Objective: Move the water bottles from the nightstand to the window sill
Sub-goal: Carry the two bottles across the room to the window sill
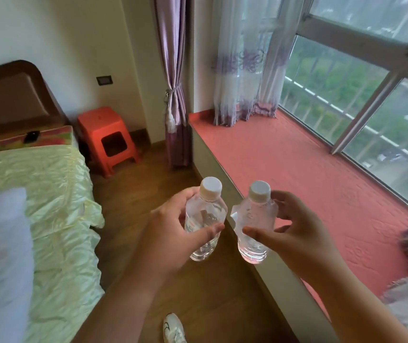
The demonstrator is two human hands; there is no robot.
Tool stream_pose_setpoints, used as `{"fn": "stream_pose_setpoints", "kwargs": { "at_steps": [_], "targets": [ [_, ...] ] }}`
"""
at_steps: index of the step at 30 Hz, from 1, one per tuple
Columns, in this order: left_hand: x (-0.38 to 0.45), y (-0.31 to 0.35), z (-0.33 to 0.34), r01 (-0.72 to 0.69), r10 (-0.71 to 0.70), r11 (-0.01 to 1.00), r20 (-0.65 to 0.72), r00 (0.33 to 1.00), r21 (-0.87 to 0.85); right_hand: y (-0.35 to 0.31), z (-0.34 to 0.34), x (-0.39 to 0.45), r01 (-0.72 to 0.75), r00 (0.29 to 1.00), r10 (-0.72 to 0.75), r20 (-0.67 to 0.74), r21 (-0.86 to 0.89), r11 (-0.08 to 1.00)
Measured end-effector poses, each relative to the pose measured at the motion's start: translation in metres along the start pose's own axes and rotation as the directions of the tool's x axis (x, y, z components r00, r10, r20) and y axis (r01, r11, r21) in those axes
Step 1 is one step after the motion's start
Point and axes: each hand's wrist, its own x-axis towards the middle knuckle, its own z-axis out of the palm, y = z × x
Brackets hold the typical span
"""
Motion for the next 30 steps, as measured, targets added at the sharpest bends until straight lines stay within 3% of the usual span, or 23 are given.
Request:
{"fn": "stream_pose_setpoints", "kwargs": {
  "at_steps": [8, 22, 30],
  "targets": [
    [0.081, -0.043, -0.060, -0.050, 0.050, 0.999, -0.007, 0.999, 0.003, -0.037, 0.073, 0.076, 0.056, 0.998, -0.056, -0.040, 0.014, 0.998],
    [0.125, -0.126, -0.129, 0.225, -0.207, 0.973, -0.229, 0.951, 0.055, -0.067, 0.187, 0.199, 0.138, 0.957, -0.155, 0.244, 0.086, 0.987],
    [0.199, -0.128, -0.143, 0.284, -0.250, 0.957, -0.336, 0.908, 0.055, -0.083, 0.214, 0.309, 0.189, 0.910, -0.242, 0.336, 0.183, 0.965]
  ]
}}
